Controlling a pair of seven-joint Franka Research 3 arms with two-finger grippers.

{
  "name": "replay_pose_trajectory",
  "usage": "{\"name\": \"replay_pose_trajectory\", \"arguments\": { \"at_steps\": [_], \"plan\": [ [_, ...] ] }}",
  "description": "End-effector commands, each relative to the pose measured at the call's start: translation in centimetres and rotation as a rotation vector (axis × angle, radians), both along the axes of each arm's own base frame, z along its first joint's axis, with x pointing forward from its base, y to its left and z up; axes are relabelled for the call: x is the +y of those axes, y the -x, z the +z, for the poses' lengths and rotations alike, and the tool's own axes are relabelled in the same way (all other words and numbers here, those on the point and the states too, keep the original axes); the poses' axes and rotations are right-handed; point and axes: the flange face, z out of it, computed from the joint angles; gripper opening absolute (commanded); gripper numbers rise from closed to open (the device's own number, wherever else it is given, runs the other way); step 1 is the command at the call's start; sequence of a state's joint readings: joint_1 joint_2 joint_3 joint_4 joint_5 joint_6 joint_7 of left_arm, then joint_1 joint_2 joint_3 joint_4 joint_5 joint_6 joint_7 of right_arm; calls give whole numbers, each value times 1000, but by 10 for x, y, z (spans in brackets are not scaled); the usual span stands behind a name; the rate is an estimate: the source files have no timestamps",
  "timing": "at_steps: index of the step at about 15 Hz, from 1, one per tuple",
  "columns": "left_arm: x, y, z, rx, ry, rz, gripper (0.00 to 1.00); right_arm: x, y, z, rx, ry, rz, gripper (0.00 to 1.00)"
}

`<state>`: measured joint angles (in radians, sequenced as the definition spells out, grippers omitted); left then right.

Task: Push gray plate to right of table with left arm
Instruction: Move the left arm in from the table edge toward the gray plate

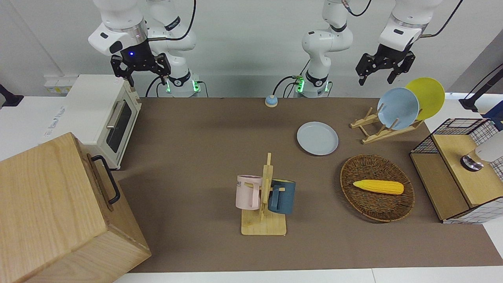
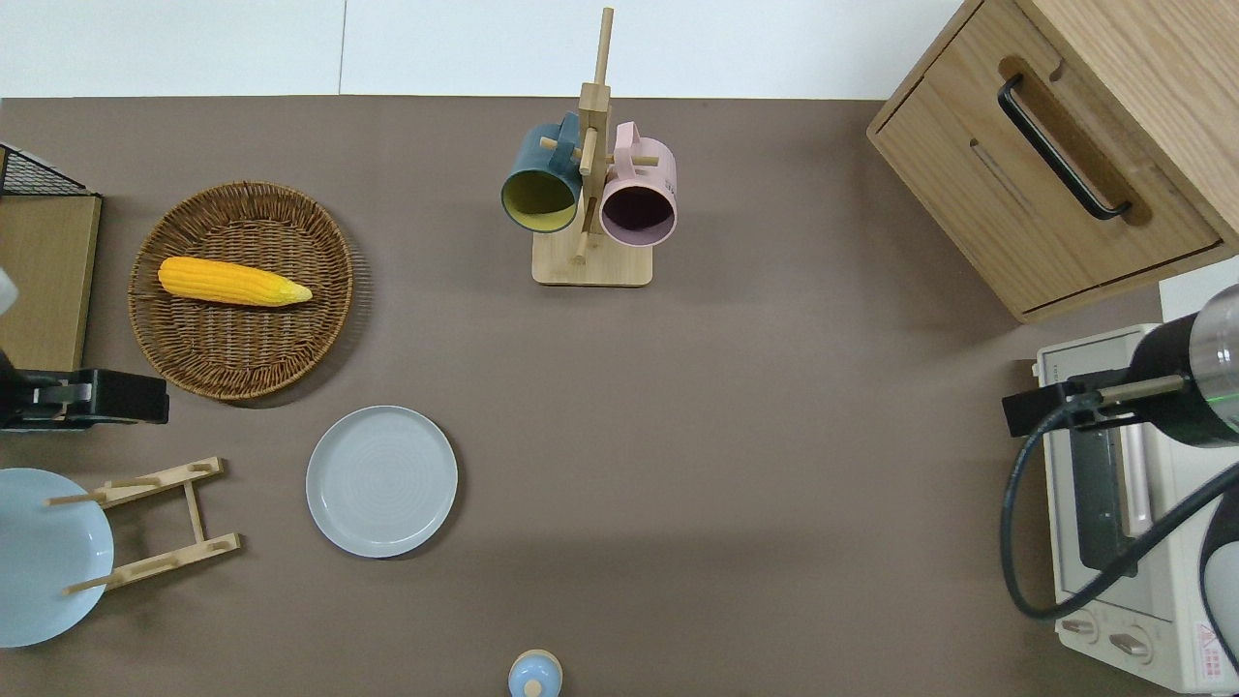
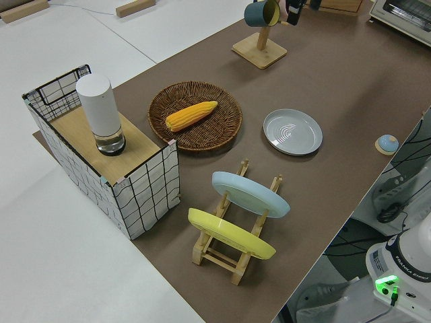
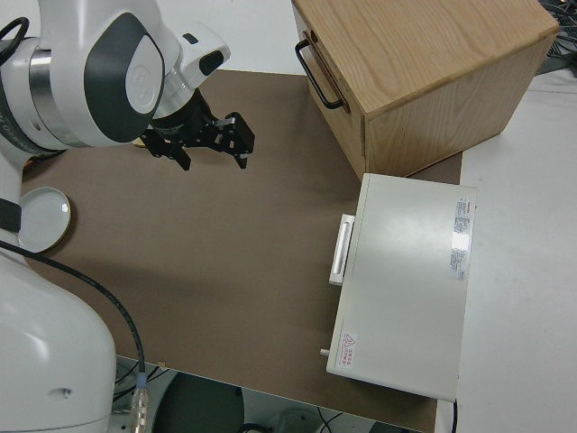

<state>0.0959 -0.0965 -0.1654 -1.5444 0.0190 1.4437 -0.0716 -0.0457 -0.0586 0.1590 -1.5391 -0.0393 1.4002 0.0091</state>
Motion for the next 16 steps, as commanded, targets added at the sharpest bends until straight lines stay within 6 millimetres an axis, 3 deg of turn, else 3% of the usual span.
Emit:
{"name": "replay_pose_trajectory", "arguments": {
  "at_steps": [1,16],
  "plan": [
    [3,7,1,9,-9,1,995,-1,5,3,5,1,4,996],
    [25,14,-37,6,36,44,995,-1,5,2,6,3,4,996]
  ]
}}
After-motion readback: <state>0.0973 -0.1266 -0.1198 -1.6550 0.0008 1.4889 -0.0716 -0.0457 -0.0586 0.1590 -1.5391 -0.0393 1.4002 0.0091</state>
